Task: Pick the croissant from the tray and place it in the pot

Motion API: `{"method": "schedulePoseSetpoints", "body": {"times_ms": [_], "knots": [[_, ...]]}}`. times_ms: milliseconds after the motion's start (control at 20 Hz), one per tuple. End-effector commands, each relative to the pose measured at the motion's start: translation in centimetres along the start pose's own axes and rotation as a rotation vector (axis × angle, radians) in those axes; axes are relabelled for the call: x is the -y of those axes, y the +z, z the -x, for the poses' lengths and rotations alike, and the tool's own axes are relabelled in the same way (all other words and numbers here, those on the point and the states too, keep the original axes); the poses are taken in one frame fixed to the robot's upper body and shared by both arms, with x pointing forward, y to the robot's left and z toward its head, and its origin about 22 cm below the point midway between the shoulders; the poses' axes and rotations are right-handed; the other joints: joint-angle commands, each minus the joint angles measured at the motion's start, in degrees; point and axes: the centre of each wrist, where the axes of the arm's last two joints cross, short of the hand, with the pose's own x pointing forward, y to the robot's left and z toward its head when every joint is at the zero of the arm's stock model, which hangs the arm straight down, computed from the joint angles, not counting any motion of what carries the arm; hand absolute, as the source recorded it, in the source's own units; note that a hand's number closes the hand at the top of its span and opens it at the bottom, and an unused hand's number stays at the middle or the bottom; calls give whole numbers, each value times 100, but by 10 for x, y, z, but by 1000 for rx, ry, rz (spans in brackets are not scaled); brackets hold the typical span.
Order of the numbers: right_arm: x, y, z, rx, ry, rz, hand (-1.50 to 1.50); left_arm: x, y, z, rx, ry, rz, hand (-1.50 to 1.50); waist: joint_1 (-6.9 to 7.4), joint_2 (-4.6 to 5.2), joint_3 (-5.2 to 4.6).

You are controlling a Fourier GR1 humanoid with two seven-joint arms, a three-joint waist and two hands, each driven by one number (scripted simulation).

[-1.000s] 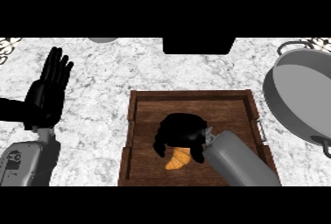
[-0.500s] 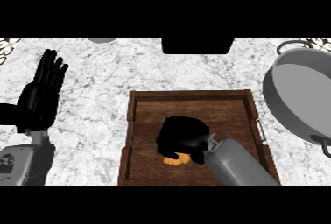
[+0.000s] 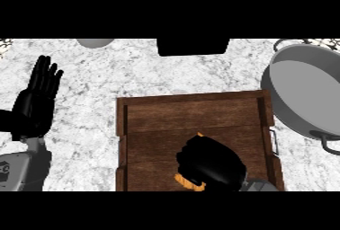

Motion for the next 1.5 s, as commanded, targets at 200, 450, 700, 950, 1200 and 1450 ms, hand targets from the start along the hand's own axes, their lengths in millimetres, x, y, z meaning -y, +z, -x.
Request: {"method": "schedulePoseSetpoints", "body": {"times_ms": [200, 450, 700, 950, 1200, 1450], "knots": [[33, 78, -56, -382, 92, 324, 150, -8, -5, -4, 1, -13, -40, 0, -246, 4, 3], [78, 122, -82, -534, 125, 585, 150, 7, -1, -5, 18, 3, -10, 0, 58, 73, 8], [97, 158, -81, -612, 175, 743, 150, 16, -1, -7, 16, 18, 12, 0, 146, 98, 17], [114, 179, -52, -707, 188, 754, 150, 23, -2, -6, 15, 10, 24, 0, 204, 108, 16], [133, 224, 14, -799, 177, 741, 150, 21, -11, -11, 23, 8, 21, 0, 184, 114, 21], [157, 258, 88, -859, 136, 747, 150, 20, 0, -10, 28, -11, 65, 0, 364, 126, 17]]}}
